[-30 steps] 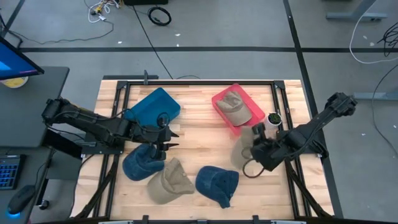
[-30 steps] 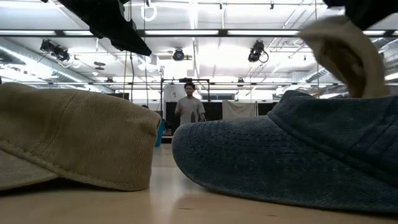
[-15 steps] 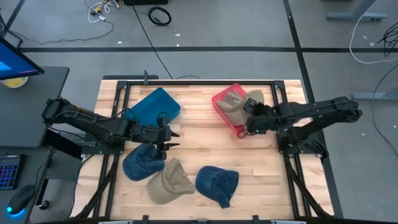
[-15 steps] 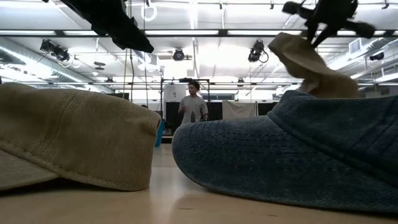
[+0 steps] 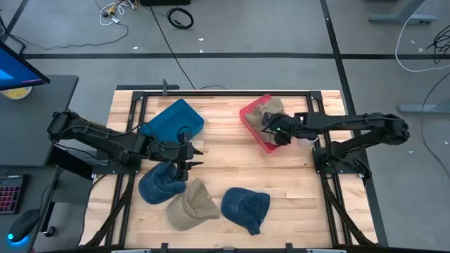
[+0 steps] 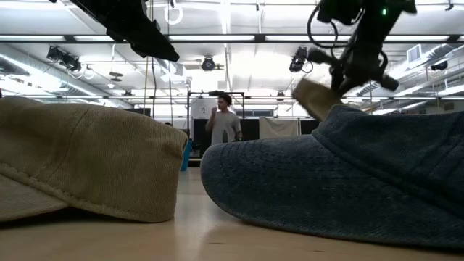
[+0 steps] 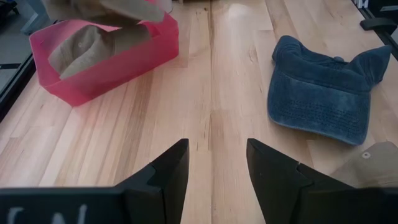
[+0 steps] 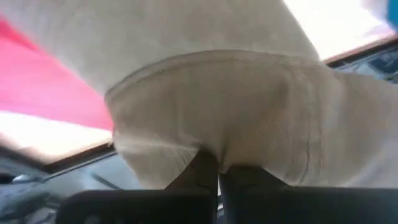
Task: Pick & Place hat
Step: Put the right brown cap into the red bin
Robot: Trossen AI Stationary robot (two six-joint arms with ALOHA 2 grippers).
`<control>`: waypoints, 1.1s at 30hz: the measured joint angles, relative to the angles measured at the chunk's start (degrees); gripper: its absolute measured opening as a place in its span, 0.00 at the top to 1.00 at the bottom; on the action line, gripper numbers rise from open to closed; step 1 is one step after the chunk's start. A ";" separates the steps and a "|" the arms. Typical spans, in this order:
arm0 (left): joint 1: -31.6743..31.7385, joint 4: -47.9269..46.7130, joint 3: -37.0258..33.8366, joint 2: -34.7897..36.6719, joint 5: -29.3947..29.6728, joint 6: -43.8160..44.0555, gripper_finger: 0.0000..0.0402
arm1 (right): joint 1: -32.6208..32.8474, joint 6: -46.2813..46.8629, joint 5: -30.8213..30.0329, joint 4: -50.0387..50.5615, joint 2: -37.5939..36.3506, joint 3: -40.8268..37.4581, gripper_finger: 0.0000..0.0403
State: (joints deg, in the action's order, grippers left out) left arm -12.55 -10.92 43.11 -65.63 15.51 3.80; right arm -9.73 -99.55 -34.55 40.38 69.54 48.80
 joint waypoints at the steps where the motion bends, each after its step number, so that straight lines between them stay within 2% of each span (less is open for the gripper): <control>1: 0.00 0.00 0.00 0.00 0.01 -0.01 0.59 | -0.29 -1.71 0.06 -2.38 0.00 -1.86 1.00; 4: 0.01 -0.02 0.00 0.00 0.02 0.04 0.59 | -1.44 -3.98 1.18 -8.83 0.00 -6.63 1.00; 8: 0.02 -0.02 0.00 0.00 -0.01 0.06 0.59 | -2.67 -1.08 3.14 -11.18 0.00 -10.35 1.00; 10: 0.01 -0.02 0.01 0.00 -0.01 0.06 0.59 | -3.28 3.75 3.99 -12.32 0.00 -11.07 0.98; 15: 0.02 0.04 0.02 0.00 0.01 0.08 0.59 | -4.11 19.96 10.79 -14.88 0.00 -11.83 0.91; 19: 0.02 0.15 0.02 0.00 0.00 0.15 0.59 | -4.14 31.20 11.25 -16.28 0.00 -11.88 0.85; 22: 0.00 0.17 0.02 0.00 0.00 1.30 0.59 | -4.14 39.81 10.37 -16.78 0.00 -11.88 0.79; 33: 0.00 0.20 0.02 0.00 -0.01 1.63 0.59 | -2.83 64.65 0.10 -13.11 0.00 -11.04 0.57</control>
State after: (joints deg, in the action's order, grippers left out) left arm -12.55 -10.72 43.13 -65.63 15.51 5.43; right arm -12.56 -34.90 -34.45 27.27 69.54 37.76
